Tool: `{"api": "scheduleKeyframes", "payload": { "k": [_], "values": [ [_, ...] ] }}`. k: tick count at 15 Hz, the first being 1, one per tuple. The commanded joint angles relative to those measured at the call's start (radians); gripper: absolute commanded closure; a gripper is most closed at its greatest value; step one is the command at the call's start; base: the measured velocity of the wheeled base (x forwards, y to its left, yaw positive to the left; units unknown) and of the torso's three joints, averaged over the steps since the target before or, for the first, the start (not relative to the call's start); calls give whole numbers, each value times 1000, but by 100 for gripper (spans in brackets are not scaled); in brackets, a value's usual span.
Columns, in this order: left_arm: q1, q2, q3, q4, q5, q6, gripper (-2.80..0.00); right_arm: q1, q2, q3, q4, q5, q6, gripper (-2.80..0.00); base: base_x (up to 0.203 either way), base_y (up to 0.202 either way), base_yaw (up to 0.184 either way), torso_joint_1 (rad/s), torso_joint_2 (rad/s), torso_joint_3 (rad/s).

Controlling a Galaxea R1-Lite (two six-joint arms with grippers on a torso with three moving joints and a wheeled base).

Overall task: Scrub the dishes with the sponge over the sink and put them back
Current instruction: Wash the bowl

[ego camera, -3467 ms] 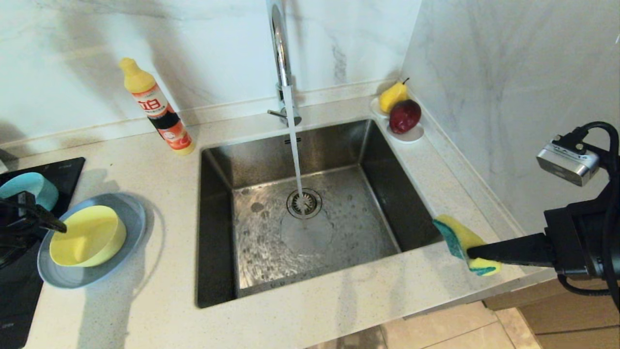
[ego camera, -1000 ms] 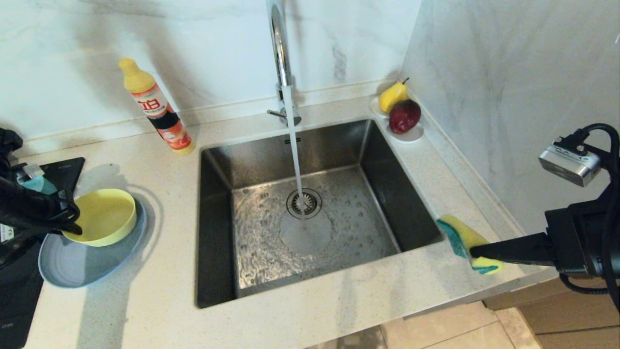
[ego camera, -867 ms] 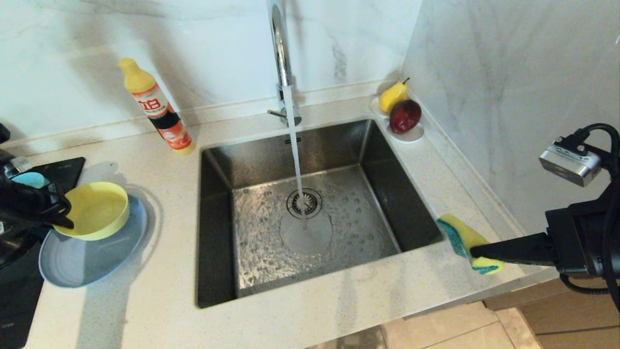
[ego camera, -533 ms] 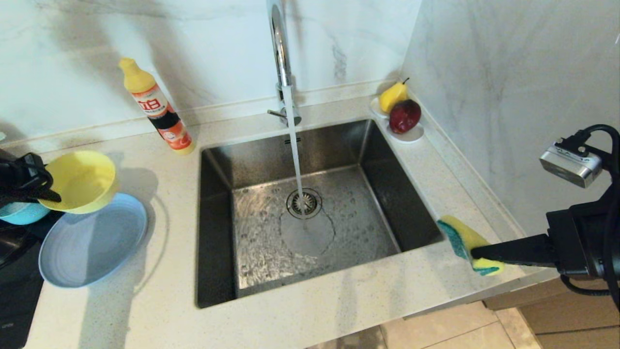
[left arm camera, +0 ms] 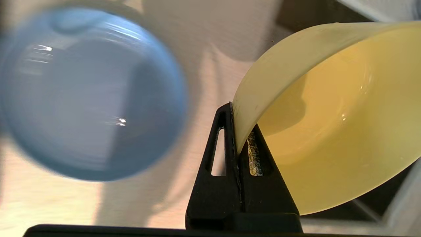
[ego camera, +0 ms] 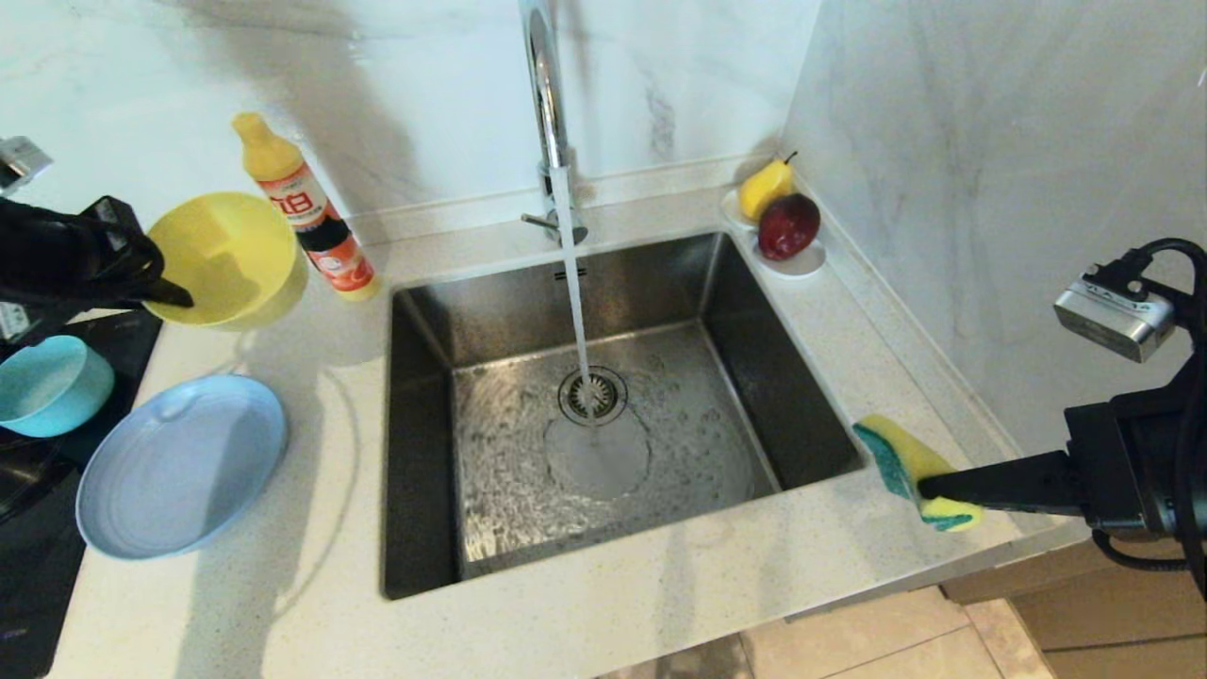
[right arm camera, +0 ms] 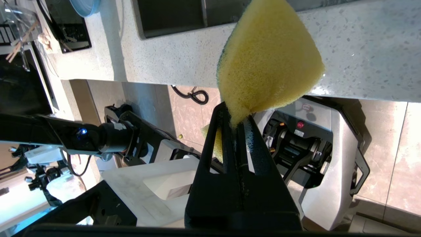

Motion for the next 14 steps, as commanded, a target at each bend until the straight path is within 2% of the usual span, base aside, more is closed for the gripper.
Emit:
{"api": "scheduleKeyframes", "payload": {
  "k": [1,3,7,9,14],
  "values": [
    [-176,35,-8,-4,88,-53,0,-9,-2,4,3,2,4,0,0,0,0,0,0,0],
    [-309,90,-10,-21,158,-113,0,-19,-5,3,3,2,1,0,0,0,0,0,0,0],
    [-484,207,-11,-68,244,-211,0,-22,1,3,1,2,1,0,0,0,0,0,0,0],
    [-549,263,-13,-106,278,-251,0,-22,7,4,1,2,-5,0,0,0,0,0,0,0],
    [-613,369,-32,-131,288,-342,0,-23,2,4,3,2,-12,0,0,0,0,0,0,0]
  ]
}}
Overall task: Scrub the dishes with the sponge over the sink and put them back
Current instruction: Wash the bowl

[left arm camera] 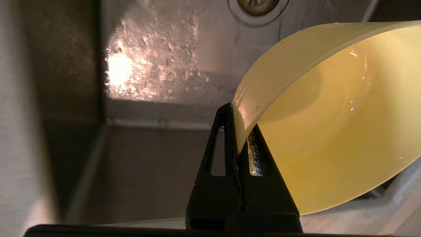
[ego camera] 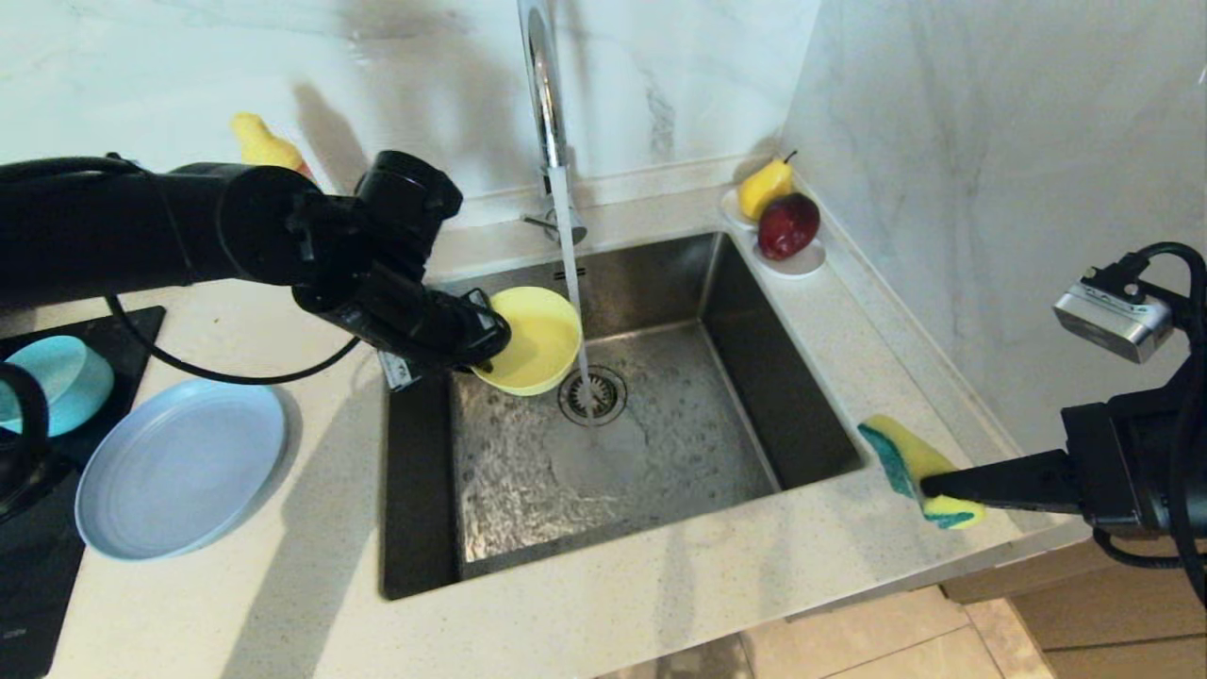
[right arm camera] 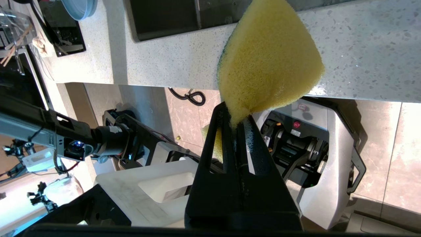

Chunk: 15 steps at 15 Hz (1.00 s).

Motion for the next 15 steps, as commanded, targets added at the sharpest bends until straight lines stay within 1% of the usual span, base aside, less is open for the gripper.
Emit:
{"api": "scheduleKeyframes", "payload": {
  "k": [1,3,4,8,9,10,11,13,15],
  "values": [
    [-17,62,-2,-17,1,-30,0,-1,-8,0,3,2,-2,0,0,0,0,0,0,0],
    [-28,84,-1,-52,2,-59,0,-7,-11,6,3,2,-2,0,0,0,0,0,0,0],
    [-30,96,-2,-66,2,-62,0,-8,-10,6,3,2,-3,0,0,0,0,0,0,0],
    [-34,152,-20,-169,10,-104,0,-15,-13,21,1,2,-5,0,0,0,0,0,0,0],
    [-34,168,-32,-173,10,-115,0,-22,-12,26,2,2,-16,0,0,0,0,0,0,0],
    [-33,180,-51,-174,10,-127,0,-47,-11,36,1,5,-41,0,0,0,0,0,0,0],
    [-33,185,-67,-177,9,-143,0,-65,-7,40,1,22,-60,0,0,0,0,0,0,0],
    [-34,189,-64,-185,7,-147,0,-76,-7,36,1,45,-65,0,0,0,0,0,0,0],
    [-47,185,-61,-182,4,-148,0,-76,-8,31,1,47,-65,0,0,0,0,0,0,0]
  ]
}}
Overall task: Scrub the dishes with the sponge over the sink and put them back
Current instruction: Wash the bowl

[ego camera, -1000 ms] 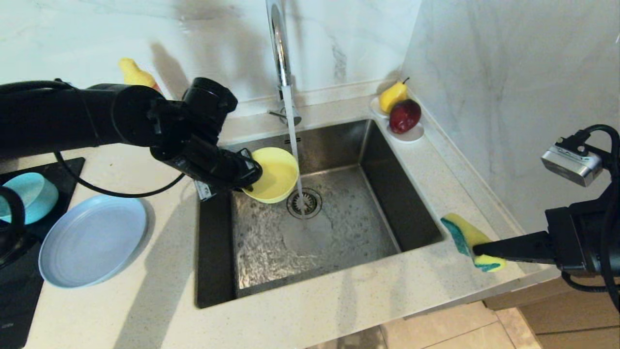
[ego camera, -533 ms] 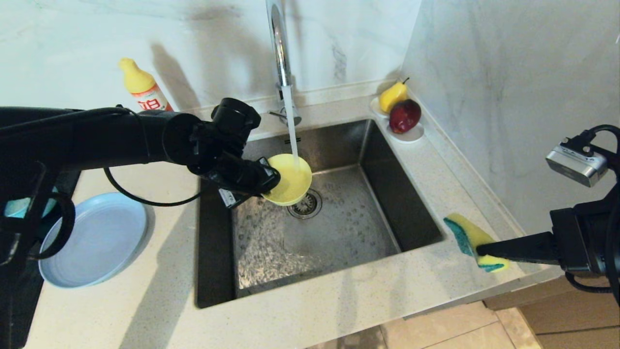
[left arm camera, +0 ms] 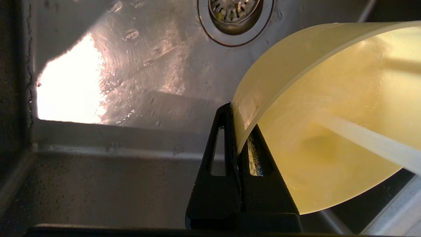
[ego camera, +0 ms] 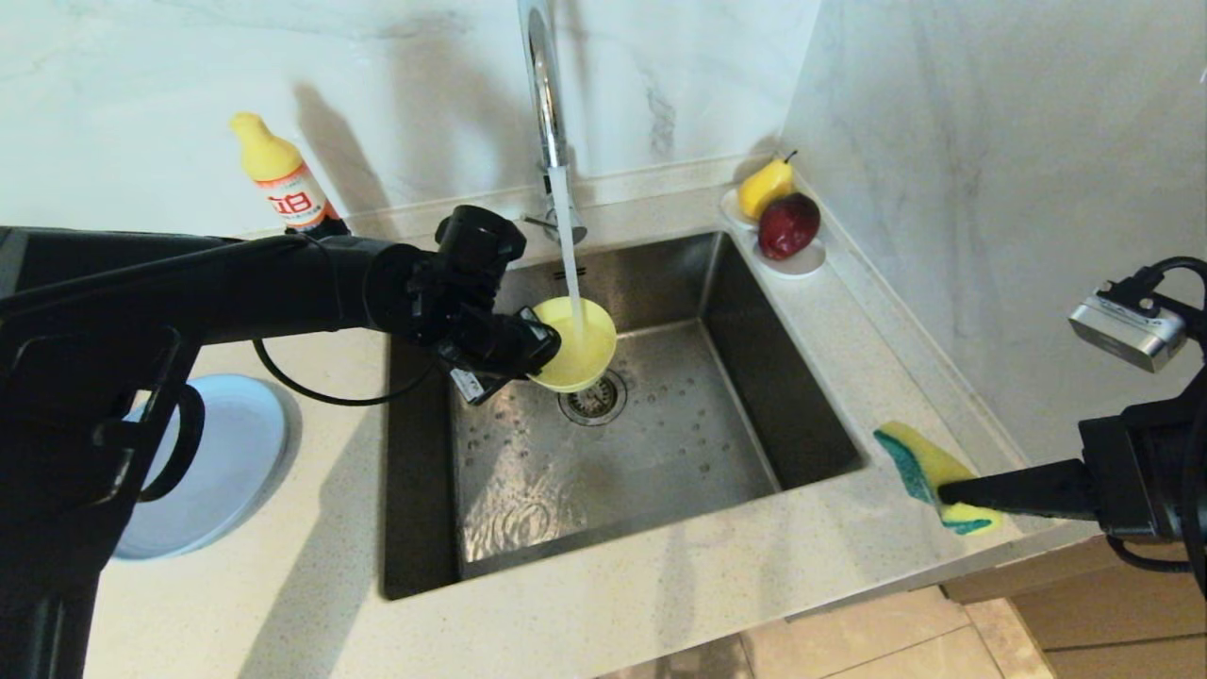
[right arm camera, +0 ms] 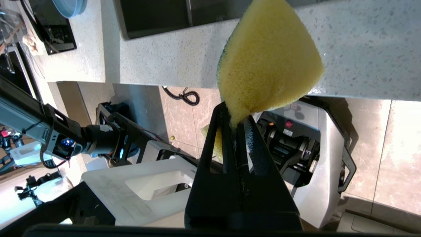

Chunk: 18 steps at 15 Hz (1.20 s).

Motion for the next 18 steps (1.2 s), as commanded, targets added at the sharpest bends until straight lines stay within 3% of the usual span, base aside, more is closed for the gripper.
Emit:
{"api": "scheduleKeyframes", "payload": {
  "k": [1,11,13,15,18],
  "values": [
    [-8,2,2,7,-2,-6,0,-2,0,-3,2,4,2,0,0,0,0,0,0,0],
    [-28,-33,27,43,3,4,0,-3,-18,-6,4,4,5,0,0,0,0,0,0,0],
    [-25,-73,41,39,63,10,0,-4,-20,-6,4,4,4,0,0,0,0,0,0,0],
    [4,-118,56,30,167,60,0,-3,-18,-6,4,4,5,0,0,0,0,0,0,0],
    [50,-188,57,17,219,96,0,-4,-18,-5,4,4,7,0,0,0,0,0,0,0]
  ]
}}
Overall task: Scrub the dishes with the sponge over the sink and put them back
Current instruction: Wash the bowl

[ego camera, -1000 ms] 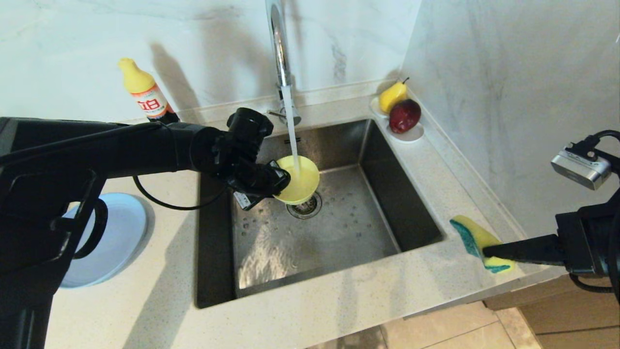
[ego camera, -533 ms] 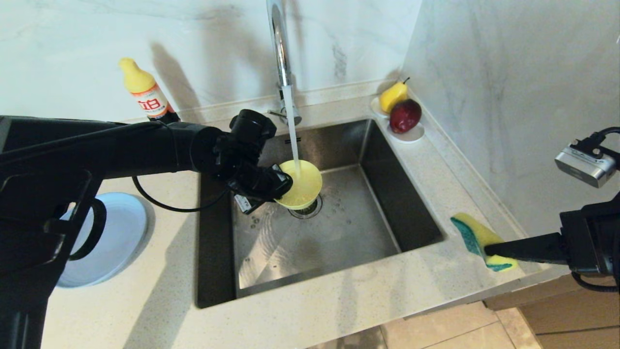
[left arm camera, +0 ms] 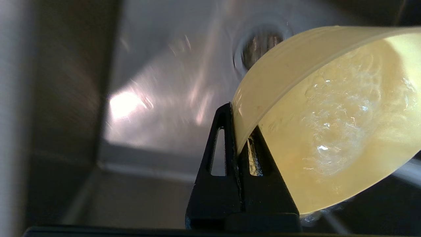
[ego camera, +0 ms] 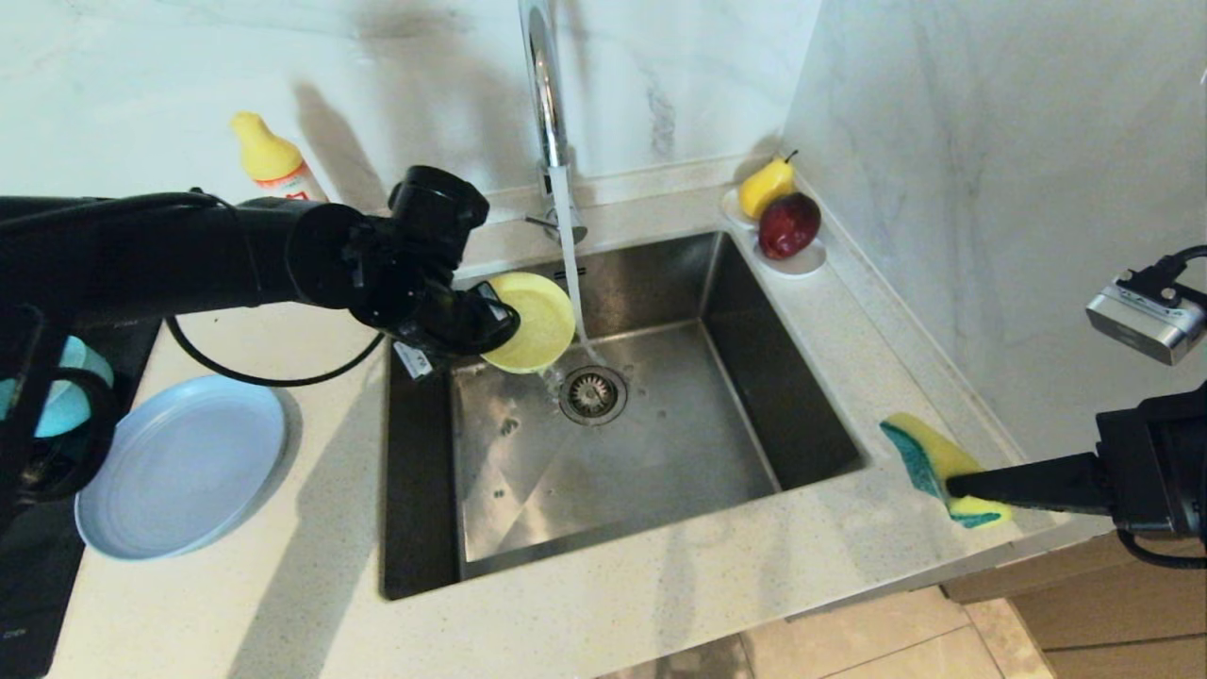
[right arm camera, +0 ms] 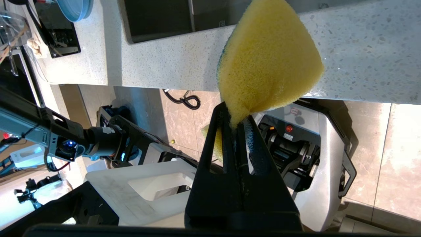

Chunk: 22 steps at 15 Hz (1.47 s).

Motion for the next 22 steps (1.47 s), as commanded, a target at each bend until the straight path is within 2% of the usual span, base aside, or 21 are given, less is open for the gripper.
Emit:
{"api": "scheduleKeyframes", "payload": {
  "k": [1,4,8,12,15,17,20,22],
  "values": [
    [36,-81,4,-15,34,23,0,0,0,0,2,3,4,0,0,0,0,0,0,0],
    [52,-152,46,-79,54,72,0,2,-1,-5,2,3,4,0,0,0,0,0,0,0],
    [53,-243,192,-350,58,206,0,2,-5,-11,4,3,4,0,0,0,0,0,0,0],
    [53,-304,304,-565,58,330,0,2,-7,-11,4,3,4,0,0,0,0,0,0,0],
    [53,-341,398,-756,58,417,0,2,-4,-11,4,3,4,0,0,0,0,0,0,0],
    [52,-359,476,-918,56,491,0,2,5,-9,4,5,4,0,0,0,0,0,0,0],
    [52,-360,595,-1171,43,546,0,2,2,-14,4,5,4,0,0,0,0,0,0,0],
    [52,-357,671,-1333,23,611,0,2,11,-15,4,4,5,0,0,0,0,0,0,0]
  ]
}}
